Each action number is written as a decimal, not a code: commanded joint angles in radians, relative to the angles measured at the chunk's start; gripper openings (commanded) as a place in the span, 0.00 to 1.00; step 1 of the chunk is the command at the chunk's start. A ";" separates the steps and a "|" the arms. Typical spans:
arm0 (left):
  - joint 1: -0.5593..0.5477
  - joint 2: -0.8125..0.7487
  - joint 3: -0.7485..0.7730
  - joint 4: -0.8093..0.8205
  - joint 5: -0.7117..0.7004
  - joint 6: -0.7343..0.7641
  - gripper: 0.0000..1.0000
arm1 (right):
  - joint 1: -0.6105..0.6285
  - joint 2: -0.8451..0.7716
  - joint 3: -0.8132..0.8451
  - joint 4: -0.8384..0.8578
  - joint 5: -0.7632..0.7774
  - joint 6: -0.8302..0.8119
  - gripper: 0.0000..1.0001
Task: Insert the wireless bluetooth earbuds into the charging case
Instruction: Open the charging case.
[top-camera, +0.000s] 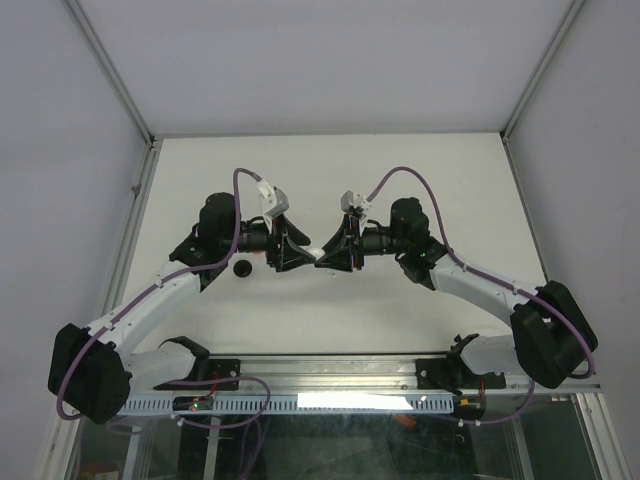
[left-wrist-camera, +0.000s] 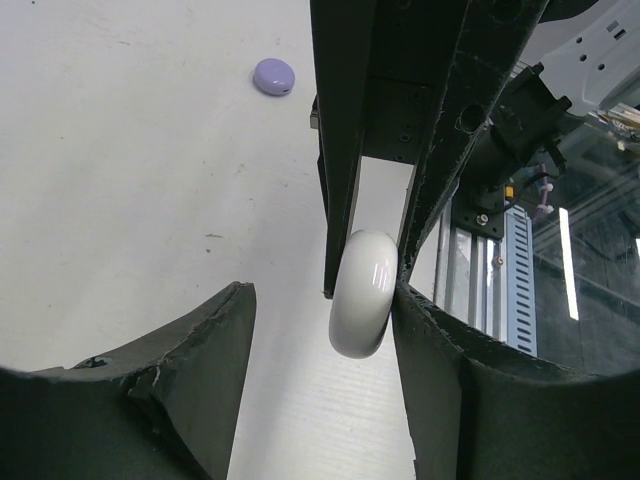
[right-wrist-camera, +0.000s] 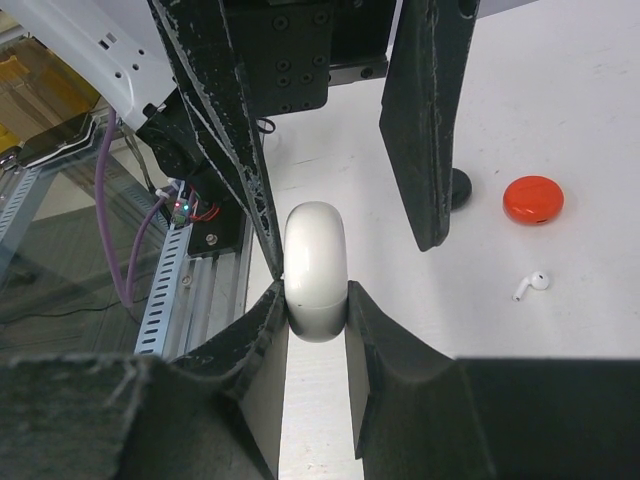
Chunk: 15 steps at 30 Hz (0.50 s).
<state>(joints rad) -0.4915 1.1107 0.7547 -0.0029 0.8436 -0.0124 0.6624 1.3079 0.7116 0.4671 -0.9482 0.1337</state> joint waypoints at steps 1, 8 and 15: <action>-0.004 -0.002 0.034 0.021 -0.044 -0.024 0.56 | 0.004 -0.045 0.002 0.090 -0.039 0.023 0.10; -0.002 0.001 0.034 0.062 -0.074 -0.078 0.54 | 0.007 -0.055 -0.018 0.077 -0.064 0.013 0.09; 0.005 -0.010 0.022 0.108 -0.074 -0.122 0.55 | 0.013 -0.054 -0.019 0.058 -0.068 -0.006 0.09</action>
<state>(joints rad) -0.4915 1.1107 0.7551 0.0086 0.8272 -0.1005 0.6598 1.3022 0.6895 0.4831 -0.9508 0.1364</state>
